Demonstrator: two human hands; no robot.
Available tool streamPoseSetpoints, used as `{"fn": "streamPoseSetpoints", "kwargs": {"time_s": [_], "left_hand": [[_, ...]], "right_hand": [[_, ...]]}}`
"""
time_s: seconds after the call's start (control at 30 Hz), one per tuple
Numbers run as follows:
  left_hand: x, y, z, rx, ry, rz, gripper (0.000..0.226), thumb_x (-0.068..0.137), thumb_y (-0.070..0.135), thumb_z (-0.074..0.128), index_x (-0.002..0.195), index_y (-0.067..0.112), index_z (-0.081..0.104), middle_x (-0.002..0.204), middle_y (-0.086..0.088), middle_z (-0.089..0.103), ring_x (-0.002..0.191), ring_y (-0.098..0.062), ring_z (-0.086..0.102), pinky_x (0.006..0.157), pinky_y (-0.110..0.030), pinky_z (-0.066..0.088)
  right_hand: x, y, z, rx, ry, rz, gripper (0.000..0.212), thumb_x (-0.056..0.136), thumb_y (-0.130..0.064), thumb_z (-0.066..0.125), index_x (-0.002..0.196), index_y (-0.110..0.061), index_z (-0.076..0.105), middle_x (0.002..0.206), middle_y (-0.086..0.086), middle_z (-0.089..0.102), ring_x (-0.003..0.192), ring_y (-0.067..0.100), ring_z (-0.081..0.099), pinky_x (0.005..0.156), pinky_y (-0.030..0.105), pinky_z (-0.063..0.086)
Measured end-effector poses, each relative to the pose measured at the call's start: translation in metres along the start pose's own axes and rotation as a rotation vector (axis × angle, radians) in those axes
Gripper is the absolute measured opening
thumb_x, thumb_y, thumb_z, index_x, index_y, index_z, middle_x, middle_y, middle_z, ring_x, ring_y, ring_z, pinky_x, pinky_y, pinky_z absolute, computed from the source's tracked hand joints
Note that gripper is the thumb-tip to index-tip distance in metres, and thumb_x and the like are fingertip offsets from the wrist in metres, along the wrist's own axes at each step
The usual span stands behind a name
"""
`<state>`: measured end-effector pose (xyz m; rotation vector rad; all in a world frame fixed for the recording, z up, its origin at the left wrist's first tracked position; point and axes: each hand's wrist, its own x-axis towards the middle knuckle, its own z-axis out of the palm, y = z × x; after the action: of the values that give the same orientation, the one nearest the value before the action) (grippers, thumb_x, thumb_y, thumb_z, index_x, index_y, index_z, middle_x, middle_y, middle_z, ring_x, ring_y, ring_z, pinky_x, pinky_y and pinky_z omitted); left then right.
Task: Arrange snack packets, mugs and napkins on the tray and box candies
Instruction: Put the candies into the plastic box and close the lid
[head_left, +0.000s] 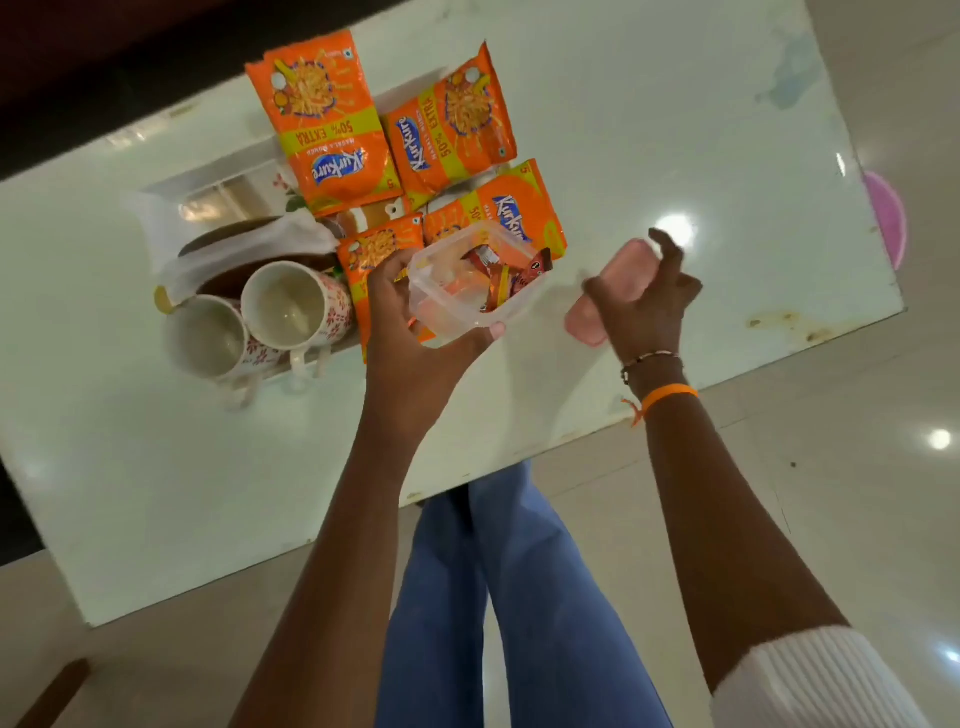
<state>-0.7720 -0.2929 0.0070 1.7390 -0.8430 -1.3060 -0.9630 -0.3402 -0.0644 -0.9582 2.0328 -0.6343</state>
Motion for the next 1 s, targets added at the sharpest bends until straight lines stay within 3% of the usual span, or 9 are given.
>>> {"fn": "streamPoseSetpoints", "kwargs": {"time_s": [0.1, 0.17, 0.3, 0.43, 0.57, 0.67, 0.77, 0.9, 1.0], "left_hand": [[-0.010, -0.003, -0.013, -0.196, -0.034, -0.059, 0.074, 0.069, 0.004, 0.077, 0.129, 0.023, 0.037, 0.135, -0.001, 0.052, 0.118, -0.005, 0.056, 0.089, -0.025, 0.053], [-0.015, -0.007, -0.021, -0.287, -0.077, -0.103, 0.072, 0.068, 0.003, 0.074, 0.127, 0.024, 0.039, 0.135, -0.001, 0.052, 0.123, -0.012, 0.053, 0.093, -0.035, 0.052], [-0.028, -0.013, -0.035, -0.420, -0.239, -0.144, 0.081, 0.068, -0.007, 0.065, 0.138, 0.014, 0.029, 0.144, -0.010, 0.042, 0.134, -0.028, 0.042, 0.099, -0.048, 0.047], [-0.035, -0.013, -0.045, -0.511, -0.373, -0.159, 0.079, 0.069, -0.011, 0.062, 0.136, 0.017, 0.029, 0.143, -0.008, 0.043, 0.132, -0.026, 0.045, 0.095, -0.036, 0.052], [-0.034, -0.013, -0.051, -0.547, -0.441, -0.163, 0.083, 0.064, -0.012, 0.071, 0.130, 0.021, 0.034, 0.140, -0.006, 0.044, 0.135, -0.026, 0.040, 0.097, -0.035, 0.051], [-0.032, -0.013, -0.056, -0.557, -0.478, -0.165, 0.079, 0.070, -0.016, 0.058, 0.133, 0.025, 0.032, 0.140, -0.006, 0.044, 0.134, -0.022, 0.042, 0.098, -0.035, 0.050], [-0.031, -0.010, -0.063, -0.525, -0.540, -0.152, 0.079, 0.071, -0.014, 0.057, 0.135, 0.024, 0.030, 0.144, -0.010, 0.039, 0.138, -0.026, 0.035, 0.095, -0.032, 0.052], [-0.027, 0.000, -0.070, -0.399, -0.585, -0.163, 0.080, 0.071, -0.006, 0.061, 0.137, 0.027, 0.031, 0.139, -0.005, 0.042, 0.126, -0.024, 0.048, 0.085, -0.033, 0.056], [-0.025, 0.008, -0.070, -0.348, -0.614, -0.182, 0.081, 0.071, -0.007, 0.061, 0.137, 0.028, 0.031, 0.136, -0.003, 0.041, 0.118, -0.025, 0.053, 0.083, -0.037, 0.058]], "right_hand": [[-0.028, -0.023, -0.025, 0.672, -0.036, 0.083, 0.059, 0.067, -0.031, 0.065, 0.120, -0.026, 0.040, 0.119, 0.013, 0.048, 0.106, 0.026, 0.054, 0.084, 0.028, 0.054], [-0.044, -0.035, -0.031, 1.036, -0.137, 0.146, 0.050, 0.066, -0.029, 0.064, 0.112, -0.024, 0.042, 0.103, 0.002, 0.052, 0.093, 0.021, 0.058, 0.083, 0.033, 0.054], [-0.069, -0.057, -0.018, 1.256, -0.387, 0.109, 0.066, 0.048, -0.023, 0.082, 0.102, -0.017, 0.045, 0.097, 0.004, 0.050, 0.097, 0.024, 0.054, 0.091, 0.034, 0.048], [-0.088, -0.066, -0.007, 1.181, -0.665, 0.034, 0.082, 0.031, -0.034, 0.093, 0.097, -0.018, 0.047, 0.107, 0.010, 0.051, 0.107, 0.030, 0.049, 0.083, 0.036, 0.051], [-0.097, -0.061, -0.008, 1.113, -0.784, 0.022, 0.081, 0.038, -0.029, 0.092, 0.103, -0.014, 0.046, 0.129, 0.017, 0.033, 0.119, 0.035, 0.037, 0.095, 0.050, 0.038], [-0.096, -0.057, -0.019, 0.882, -0.848, -0.105, 0.082, 0.048, -0.033, 0.088, 0.115, -0.015, 0.045, 0.133, 0.013, 0.034, 0.117, 0.030, 0.045, 0.094, 0.044, 0.047], [-0.093, -0.057, -0.029, 0.552, -0.864, -0.247, 0.080, 0.054, -0.029, 0.084, 0.124, -0.018, 0.046, 0.140, 0.014, 0.036, 0.130, 0.032, 0.040, 0.099, 0.042, 0.048], [-0.087, -0.060, -0.034, 0.156, -0.812, -0.369, 0.079, 0.054, -0.024, 0.080, 0.122, -0.041, 0.044, 0.143, 0.008, 0.031, 0.134, 0.021, 0.036, 0.110, 0.046, 0.038], [-0.089, -0.062, -0.032, -0.029, -0.795, -0.429, 0.090, 0.055, -0.027, 0.080, 0.129, -0.046, 0.033, 0.137, 0.000, 0.029, 0.131, 0.014, 0.032, 0.110, 0.028, 0.035]]}}
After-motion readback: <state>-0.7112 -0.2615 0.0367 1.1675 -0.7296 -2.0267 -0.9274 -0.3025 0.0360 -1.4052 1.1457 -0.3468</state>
